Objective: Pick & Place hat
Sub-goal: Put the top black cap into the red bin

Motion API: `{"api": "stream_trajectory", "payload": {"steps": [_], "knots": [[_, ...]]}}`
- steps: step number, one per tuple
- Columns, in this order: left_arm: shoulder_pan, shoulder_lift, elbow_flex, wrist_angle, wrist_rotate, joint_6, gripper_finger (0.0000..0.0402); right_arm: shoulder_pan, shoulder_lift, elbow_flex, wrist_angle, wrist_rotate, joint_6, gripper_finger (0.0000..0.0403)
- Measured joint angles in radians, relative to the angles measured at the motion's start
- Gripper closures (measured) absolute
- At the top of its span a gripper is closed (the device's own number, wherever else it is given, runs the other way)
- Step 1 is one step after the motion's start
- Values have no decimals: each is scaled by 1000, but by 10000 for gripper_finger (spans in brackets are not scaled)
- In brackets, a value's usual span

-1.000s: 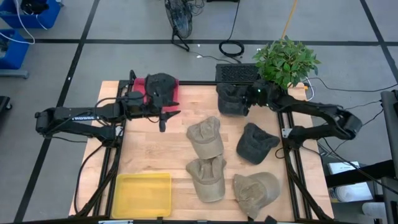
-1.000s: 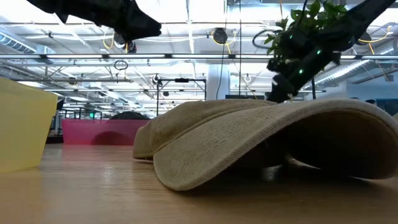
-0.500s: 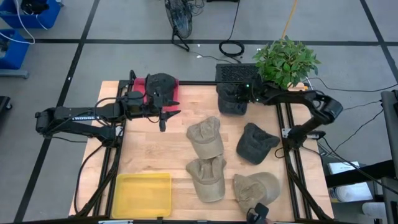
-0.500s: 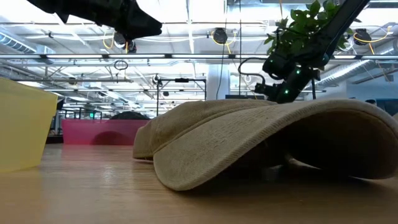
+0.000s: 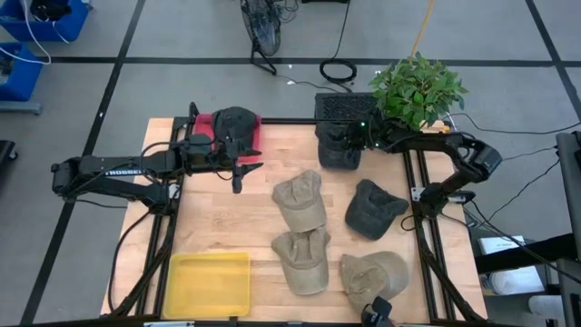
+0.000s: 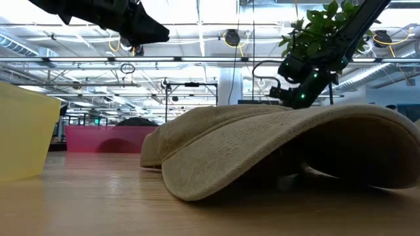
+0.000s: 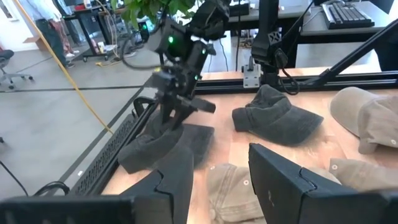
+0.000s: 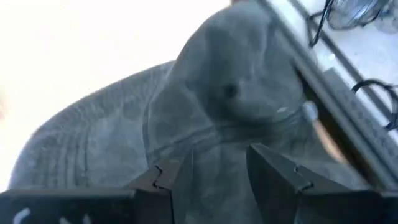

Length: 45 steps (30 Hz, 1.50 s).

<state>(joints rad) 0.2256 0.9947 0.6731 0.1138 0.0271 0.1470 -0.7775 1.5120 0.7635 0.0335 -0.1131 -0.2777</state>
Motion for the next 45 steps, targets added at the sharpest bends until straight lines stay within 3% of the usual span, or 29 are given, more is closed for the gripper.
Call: {"api": "stream_trajectory", "payload": {"steps": [4, 12, 16, 22, 31, 39, 45], "knots": [[0, 0, 0, -1, 0, -2, 243, 0, -27, 0, -10, -73, -8, 246], [0, 0, 0, -13, 0, -18, 243, 0, -3, -33, -2, -70, -23, 168], [0, 0, 0, -9, -1, -17, 243, -1, 1, -47, 3, -64, -23, 159], [0, 0, 0, -6, -1, -18, 243, -2, 0, -56, 8, -47, -23, 219], [0, 0, 0, 24, -2, -25, 243, -2, 0, -57, 42, -44, -34, 392], [-30, 94, 3, 138, 6, -32, 243, 66, -43, -58, 55, -40, -44, 399], [-55, 193, 1, 267, 77, 42, 243, 197, -167, -58, 37, 64, -60, 401]]}}
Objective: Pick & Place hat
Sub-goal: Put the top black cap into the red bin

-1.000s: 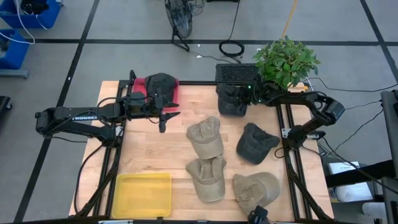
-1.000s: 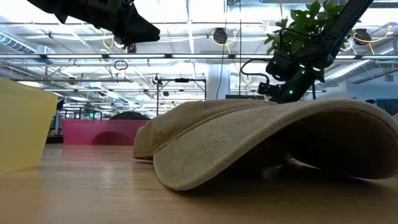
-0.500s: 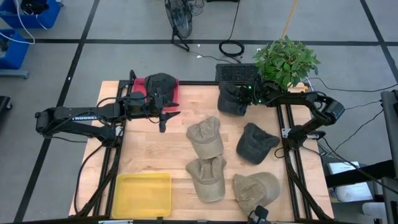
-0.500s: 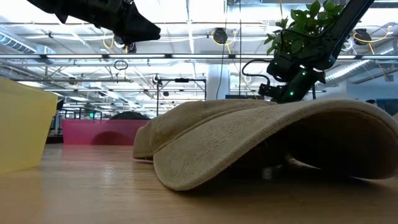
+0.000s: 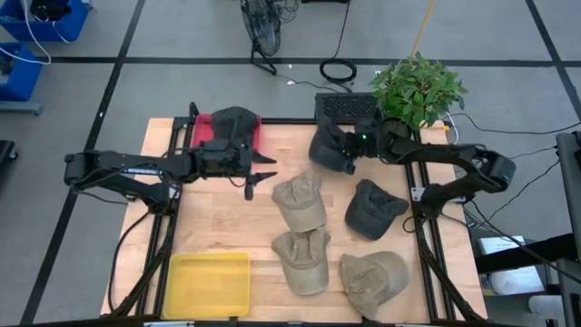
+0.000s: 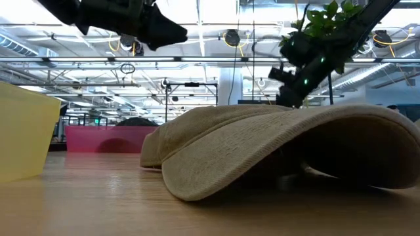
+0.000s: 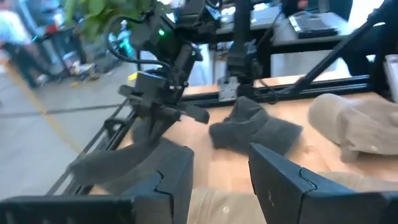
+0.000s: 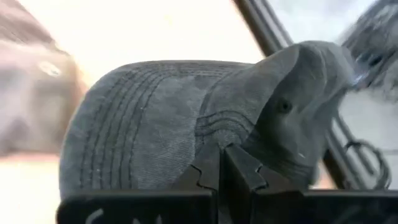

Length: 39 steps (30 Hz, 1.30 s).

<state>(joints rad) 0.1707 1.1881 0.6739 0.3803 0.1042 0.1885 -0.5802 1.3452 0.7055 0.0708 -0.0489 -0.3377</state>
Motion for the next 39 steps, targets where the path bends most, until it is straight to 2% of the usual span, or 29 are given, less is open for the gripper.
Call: {"api": "stream_trajectory", "payload": {"steps": [5, 9, 11, 14, 17, 20, 25, 31, 35, 39], "knots": [[-22, 34, 0, 116, 27, 8, 243, 120, -118, 1, -31, -3, 23, 402], [-58, 57, 22, 137, -42, 50, 243, 231, -161, 26, -113, -3, 69, 402], [-82, 74, 58, 63, -89, 86, 242, 289, -161, 47, -154, 5, 99, 402], [-105, 105, 155, -103, -139, 116, 242, 379, -138, 85, -204, 71, 124, 402], [-121, 158, 280, -301, -147, 137, 233, 441, -120, 109, -214, 104, 144, 402], [-133, 212, 391, -478, -147, 130, 207, 487, -114, 127, -206, 104, 161, 402], [-138, 310, 537, -580, -150, 124, 151, 555, -113, 131, -176, 104, 162, 403], [-140, 450, 666, -687, -72, 122, 98, 604, -113, 132, -142, 105, 142, 403], [-138, 548, 743, -767, -102, 107, 88, 602, -113, 132, -143, 106, 138, 403], [-131, 590, 801, -825, -98, 105, 105, 602, -113, 132, -151, 109, 134, 403]]}}
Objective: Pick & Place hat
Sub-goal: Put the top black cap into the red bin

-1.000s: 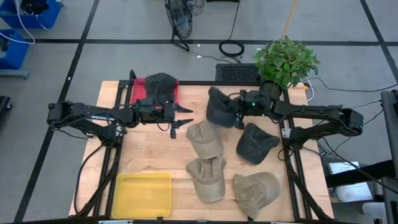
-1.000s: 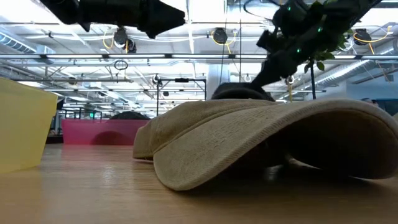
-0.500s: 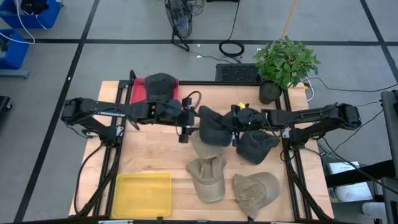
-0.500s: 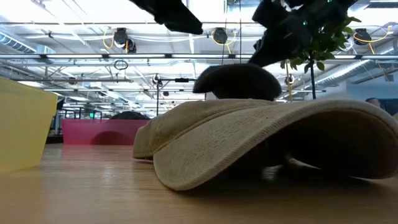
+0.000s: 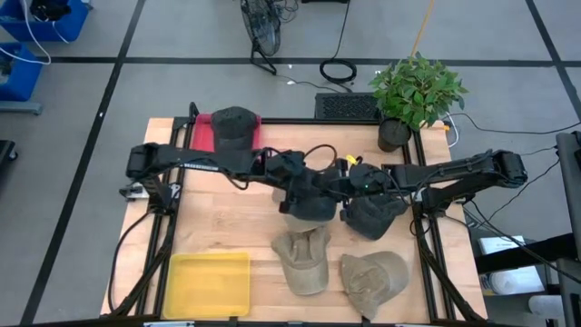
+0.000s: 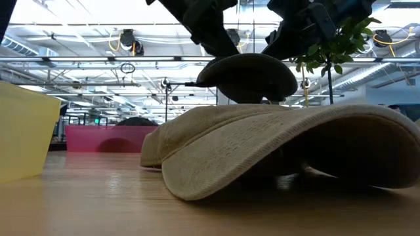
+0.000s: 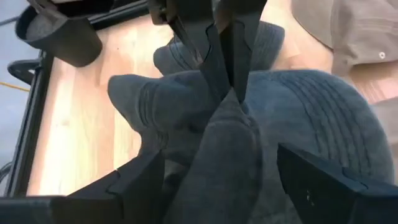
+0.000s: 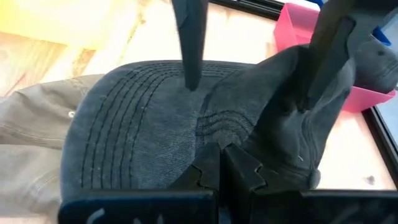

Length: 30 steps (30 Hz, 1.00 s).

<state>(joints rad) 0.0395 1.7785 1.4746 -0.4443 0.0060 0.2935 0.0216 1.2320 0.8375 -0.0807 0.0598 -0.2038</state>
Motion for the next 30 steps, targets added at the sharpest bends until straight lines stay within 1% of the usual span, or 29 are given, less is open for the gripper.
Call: {"api": "stream_trajectory", "payload": {"steps": [4, 9, 19, 23, 24, 30], "knots": [[5, 13, 8, -6, 0, 0, 138, 0, 0, 0, 2, 0, -15, 403], [9, 12, 8, -4, -4, -4, 194, 0, 0, 0, 2, 1, -16, 403], [8, 12, 8, -34, -4, -10, 325, 0, 0, 0, 19, 4, -10, 401], [8, 12, 8, -56, -4, 12, 385, -1, 0, 0, 27, 4, -10, 400], [8, 12, 8, -60, -4, 17, 391, -1, 0, 0, 28, 7, -10, 400], [13, 11, 8, -96, -10, 50, 395, -1, 0, 0, 25, 71, -1, 399]]}}
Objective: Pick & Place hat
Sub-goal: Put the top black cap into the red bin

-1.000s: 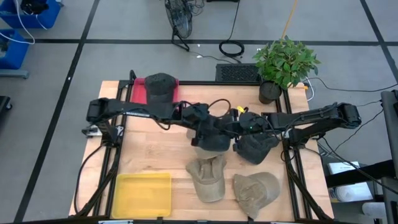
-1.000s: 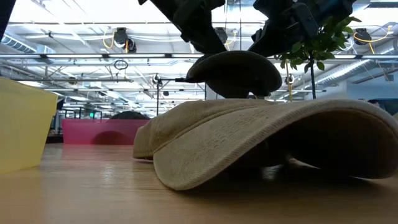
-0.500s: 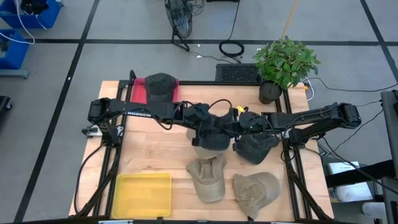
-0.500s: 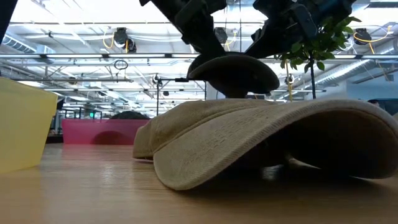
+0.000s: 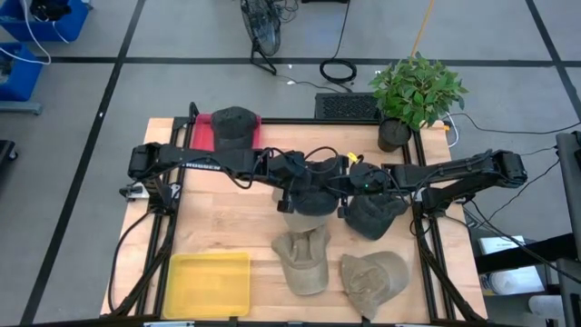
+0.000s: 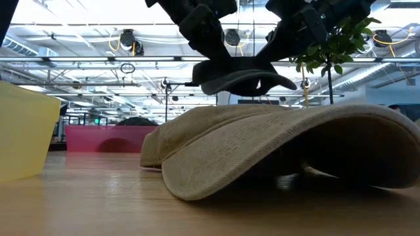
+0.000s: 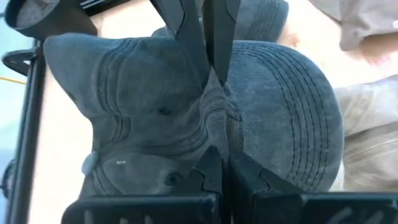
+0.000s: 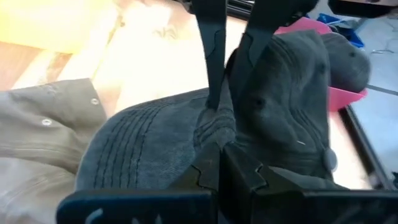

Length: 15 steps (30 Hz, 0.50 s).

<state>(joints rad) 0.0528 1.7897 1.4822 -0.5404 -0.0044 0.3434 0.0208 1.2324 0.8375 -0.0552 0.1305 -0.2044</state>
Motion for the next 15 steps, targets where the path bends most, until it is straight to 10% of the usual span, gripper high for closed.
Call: {"api": "stream_trajectory", "payload": {"steps": [15], "knots": [[37, -11, -3, -206, -32, 29, 397, 1, -8, 0, -36, 0, 2, 315]]}}
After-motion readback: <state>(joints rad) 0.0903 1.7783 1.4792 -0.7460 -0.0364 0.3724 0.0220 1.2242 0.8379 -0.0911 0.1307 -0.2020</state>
